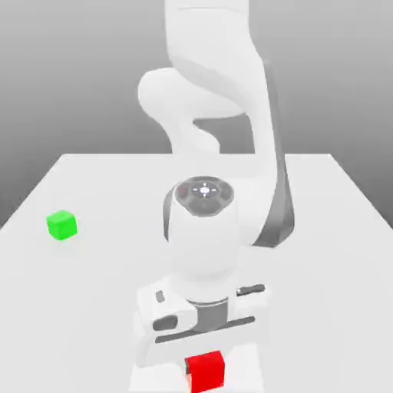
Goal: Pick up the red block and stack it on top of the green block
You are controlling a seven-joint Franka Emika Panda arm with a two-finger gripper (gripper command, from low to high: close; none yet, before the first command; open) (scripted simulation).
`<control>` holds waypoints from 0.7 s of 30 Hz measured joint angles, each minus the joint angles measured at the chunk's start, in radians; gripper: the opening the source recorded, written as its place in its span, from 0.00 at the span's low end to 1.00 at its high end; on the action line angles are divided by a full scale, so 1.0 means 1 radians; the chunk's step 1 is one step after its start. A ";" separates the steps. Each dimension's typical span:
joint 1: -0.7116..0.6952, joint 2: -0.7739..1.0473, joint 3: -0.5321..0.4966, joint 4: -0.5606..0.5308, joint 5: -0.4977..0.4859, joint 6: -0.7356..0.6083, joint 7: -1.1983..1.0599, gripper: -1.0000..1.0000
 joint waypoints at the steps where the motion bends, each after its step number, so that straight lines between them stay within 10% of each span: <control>1: 0.001 -0.033 -0.003 -0.005 -0.006 -0.028 0.004 0.00; 21: -0.521 -0.575 -0.362 -0.221 -0.393 -0.278 0.082 0.00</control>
